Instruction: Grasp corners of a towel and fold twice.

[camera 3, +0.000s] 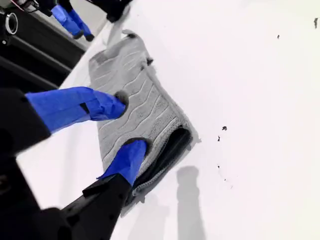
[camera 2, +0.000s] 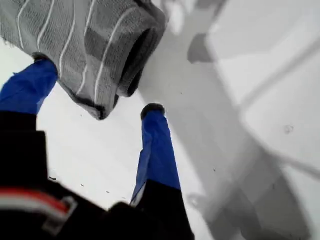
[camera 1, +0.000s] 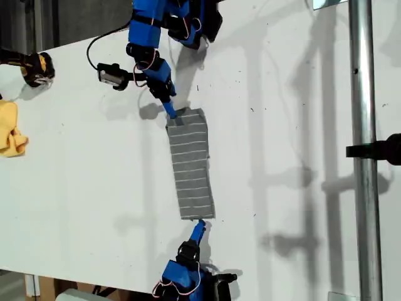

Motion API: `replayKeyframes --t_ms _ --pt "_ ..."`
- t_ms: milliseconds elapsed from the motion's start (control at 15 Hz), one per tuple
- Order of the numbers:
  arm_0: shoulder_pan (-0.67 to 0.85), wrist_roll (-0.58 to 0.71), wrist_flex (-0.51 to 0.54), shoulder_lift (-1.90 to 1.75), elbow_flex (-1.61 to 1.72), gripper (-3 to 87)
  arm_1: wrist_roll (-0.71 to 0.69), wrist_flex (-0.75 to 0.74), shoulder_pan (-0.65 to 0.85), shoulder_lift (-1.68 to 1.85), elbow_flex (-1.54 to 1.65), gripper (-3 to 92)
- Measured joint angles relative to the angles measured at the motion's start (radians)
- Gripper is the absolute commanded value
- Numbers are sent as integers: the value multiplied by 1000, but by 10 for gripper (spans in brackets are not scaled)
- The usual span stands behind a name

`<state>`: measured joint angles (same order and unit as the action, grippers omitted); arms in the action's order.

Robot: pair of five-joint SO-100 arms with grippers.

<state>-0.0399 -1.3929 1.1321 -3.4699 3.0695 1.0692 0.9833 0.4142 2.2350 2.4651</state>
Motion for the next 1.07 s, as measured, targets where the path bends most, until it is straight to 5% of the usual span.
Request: replayKeyframes --t_ms 200,600,667,800,933,1067 --pt "-5 -6 3 0 0 140 -43 -209 61 -275 -14 356" --pt "-12 -12 69 0 0 149 -67 -210 9 -632 -293 362" --pt "-12 -12 71 0 0 151 -75 -225 -34 -680 -347 319" --pt "-12 -12 77 0 0 152 -83 -249 -123 -765 -471 -1" --pt "-12 -12 78 0 0 152 -81 -236 -172 -775 -540 -2" --pt "-12 -12 78 0 0 153 -89 -40 -164 -759 -580 -2"
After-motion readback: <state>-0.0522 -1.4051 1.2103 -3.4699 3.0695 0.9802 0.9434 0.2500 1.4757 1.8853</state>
